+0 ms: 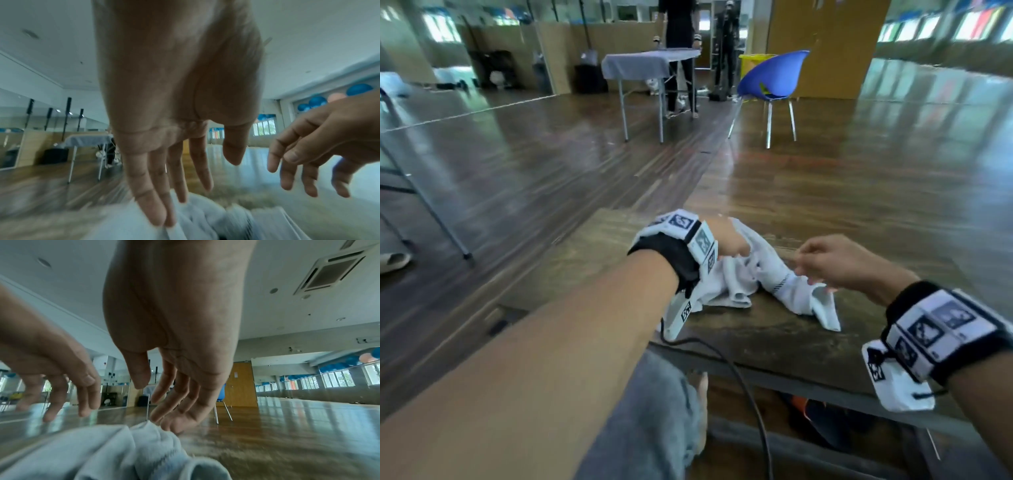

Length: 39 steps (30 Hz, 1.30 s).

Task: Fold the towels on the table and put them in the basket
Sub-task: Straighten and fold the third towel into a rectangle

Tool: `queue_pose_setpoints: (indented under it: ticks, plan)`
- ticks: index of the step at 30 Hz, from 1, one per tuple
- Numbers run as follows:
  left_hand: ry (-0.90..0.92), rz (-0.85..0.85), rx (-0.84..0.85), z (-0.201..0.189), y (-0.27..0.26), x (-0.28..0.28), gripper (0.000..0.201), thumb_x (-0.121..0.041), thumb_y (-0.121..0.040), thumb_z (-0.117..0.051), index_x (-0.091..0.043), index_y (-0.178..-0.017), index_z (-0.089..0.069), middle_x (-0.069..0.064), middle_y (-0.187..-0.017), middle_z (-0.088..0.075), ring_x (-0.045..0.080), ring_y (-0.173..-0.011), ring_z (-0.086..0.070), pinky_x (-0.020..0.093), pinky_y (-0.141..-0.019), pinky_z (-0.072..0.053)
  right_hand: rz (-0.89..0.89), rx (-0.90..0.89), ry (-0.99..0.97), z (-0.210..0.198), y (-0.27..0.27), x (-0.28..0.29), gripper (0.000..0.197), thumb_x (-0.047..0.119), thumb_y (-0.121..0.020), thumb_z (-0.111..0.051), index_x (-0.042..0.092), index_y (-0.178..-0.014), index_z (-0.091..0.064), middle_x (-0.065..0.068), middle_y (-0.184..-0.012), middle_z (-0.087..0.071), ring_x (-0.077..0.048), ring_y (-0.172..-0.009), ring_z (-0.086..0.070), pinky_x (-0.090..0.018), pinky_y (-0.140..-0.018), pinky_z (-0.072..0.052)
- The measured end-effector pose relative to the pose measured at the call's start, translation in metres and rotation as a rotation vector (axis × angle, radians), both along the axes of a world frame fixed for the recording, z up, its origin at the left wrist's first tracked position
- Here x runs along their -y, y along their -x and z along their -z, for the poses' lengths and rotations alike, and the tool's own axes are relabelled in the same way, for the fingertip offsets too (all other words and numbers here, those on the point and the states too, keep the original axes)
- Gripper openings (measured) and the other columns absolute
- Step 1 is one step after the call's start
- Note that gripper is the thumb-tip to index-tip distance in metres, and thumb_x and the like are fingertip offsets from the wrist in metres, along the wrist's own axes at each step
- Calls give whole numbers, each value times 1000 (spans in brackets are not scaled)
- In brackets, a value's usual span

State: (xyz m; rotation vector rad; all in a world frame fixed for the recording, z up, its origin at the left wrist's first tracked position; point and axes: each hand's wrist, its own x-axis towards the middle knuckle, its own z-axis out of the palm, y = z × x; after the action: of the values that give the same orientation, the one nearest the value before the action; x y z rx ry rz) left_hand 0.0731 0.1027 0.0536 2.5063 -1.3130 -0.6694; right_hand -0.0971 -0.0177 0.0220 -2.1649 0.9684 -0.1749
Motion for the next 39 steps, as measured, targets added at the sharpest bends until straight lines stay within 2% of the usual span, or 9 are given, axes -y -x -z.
queue_pose_setpoints:
  ticks: [5, 9, 13, 19, 23, 26, 29, 34, 39]
  plan:
    - [-36, 117, 69, 64, 18, 52, 15, -25, -94, -55, -13, -92, -63, 10, -98, -68, 26, -88, -62, 35, -79, -51, -25, -107, 119, 67, 9, 31, 42, 23, -93, -65, 19, -134, -58, -6, -134, -62, -23, -112, -62, -35, -91, -50]
    - [70, 149, 62, 109, 20, 86, 16, -14, -87, -53, -4, -80, -63, 15, -85, -67, 32, -81, -63, 36, -66, -45, -106, -97, 180, 109, 3, 45, 76, 36, -92, -66, 32, -157, -27, 0, -157, -38, -26, -142, -39, -42, -114, -36]
    - [171, 102, 134, 140, 10, 104, 27, -34, -84, -56, -16, -103, -53, 11, -109, -59, 32, -105, -55, 52, -95, -44, -163, -240, 314, 132, 1, 56, 67, 37, -94, -57, 46, -152, -23, 5, -134, -50, -27, -130, -46, -47, -98, -47]
    - [-25, -69, 144, 144, -9, 114, 79, -65, -91, -40, -15, -152, -30, 12, -150, -44, 32, -140, -37, 48, -117, -26, 301, -297, 312, 114, 43, 98, 22, 32, -95, -45, 21, -110, -55, -16, -120, -64, -40, -106, -62, -39, -76, -42]
    - [-188, -132, 155, 142, -24, 107, 60, -42, -90, -50, -13, -143, -45, 20, -149, -44, 40, -135, -43, 52, -113, -35, 648, -21, 190, 96, 87, 134, 26, 29, -97, -45, 6, -109, -48, -30, -119, -60, -45, -102, -58, -39, -78, -40]
    - [-207, -141, 196, 139, -20, 103, 54, -35, -86, -52, -15, -137, -48, 18, -139, -50, 38, -126, -49, 52, -105, -42, 561, 118, 149, 91, 95, 134, 20, 24, -96, -46, 10, -110, -52, -19, -105, -64, -37, -92, -60, -38, -73, -44]
    - [-4, 19, 279, 134, 0, 110, 56, -45, -84, -62, -20, -132, -49, 11, -137, -49, 34, -123, -51, 50, -99, -46, 387, 191, 143, 93, 88, 116, 12, 25, -93, -57, 22, -105, -55, -1, -91, -66, -24, -83, -64, -34, -63, -46]
    - [387, 467, -144, 120, 61, 135, 61, -46, -72, -82, -25, -123, -55, 0, -116, -57, 15, -102, -58, 37, -90, -52, 335, 400, -11, 85, 80, 88, 37, 38, -81, -76, 28, -110, -56, 2, -93, -73, -15, -83, -71, -36, -69, -56]
    - [579, 493, -131, 117, 98, 152, 12, -20, -88, -69, -13, -98, -66, 7, -95, -67, 23, -85, -65, 44, -82, -55, 324, 551, -15, 80, 108, 79, 53, 13, -82, -75, 39, -123, -52, 2, -99, -75, -12, -86, -74, -30, -73, -59]
